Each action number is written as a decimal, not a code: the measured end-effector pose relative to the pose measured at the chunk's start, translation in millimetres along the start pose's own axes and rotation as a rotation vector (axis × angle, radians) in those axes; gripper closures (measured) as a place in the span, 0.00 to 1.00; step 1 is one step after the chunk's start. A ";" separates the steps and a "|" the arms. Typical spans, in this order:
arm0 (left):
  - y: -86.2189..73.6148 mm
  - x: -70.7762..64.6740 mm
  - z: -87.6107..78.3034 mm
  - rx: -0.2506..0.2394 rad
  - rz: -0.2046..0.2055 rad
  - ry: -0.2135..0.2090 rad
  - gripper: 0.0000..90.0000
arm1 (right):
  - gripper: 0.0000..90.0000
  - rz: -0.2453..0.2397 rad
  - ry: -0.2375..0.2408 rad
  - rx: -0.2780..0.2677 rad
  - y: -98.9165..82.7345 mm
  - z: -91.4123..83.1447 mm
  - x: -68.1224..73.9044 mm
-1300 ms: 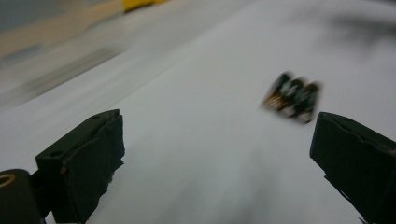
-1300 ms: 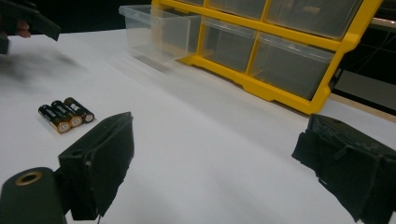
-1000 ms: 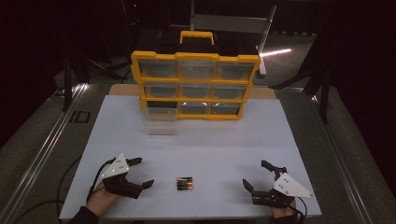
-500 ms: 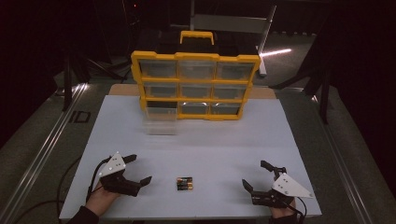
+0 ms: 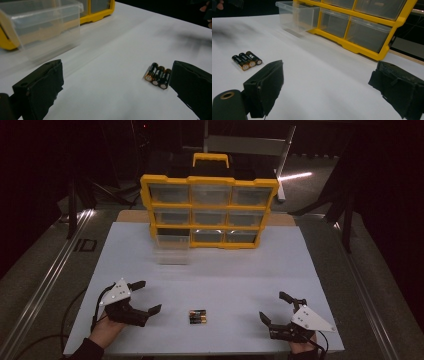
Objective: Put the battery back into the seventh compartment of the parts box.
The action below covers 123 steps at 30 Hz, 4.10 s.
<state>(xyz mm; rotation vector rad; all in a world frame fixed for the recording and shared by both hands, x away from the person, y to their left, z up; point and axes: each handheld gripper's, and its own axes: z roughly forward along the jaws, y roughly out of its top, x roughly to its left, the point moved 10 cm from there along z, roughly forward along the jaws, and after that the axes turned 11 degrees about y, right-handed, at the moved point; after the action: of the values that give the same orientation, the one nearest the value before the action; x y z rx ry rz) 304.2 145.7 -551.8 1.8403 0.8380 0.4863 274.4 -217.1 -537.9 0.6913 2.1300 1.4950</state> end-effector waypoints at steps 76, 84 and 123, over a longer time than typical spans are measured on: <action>30.4 -83.7 78.2 0.172 0.326 -0.363 0.29 | 0.10 -0.006 0.012 0.007 0.3 2.7 1.5; 13.6 -86.4 84.0 0.242 0.366 -0.370 0.42 | 0.10 -0.006 0.011 0.010 0.1 2.9 1.4; -26.7 -83.9 105.0 0.425 0.472 -0.391 0.75 | 0.10 -0.006 0.015 0.015 -1.0 2.8 1.0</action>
<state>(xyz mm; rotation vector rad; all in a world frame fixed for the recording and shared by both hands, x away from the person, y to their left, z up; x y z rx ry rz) 307.9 24.2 -615.1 2.4400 0.2418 0.2261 275.2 -214.8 -539.7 0.6797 2.1548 1.4871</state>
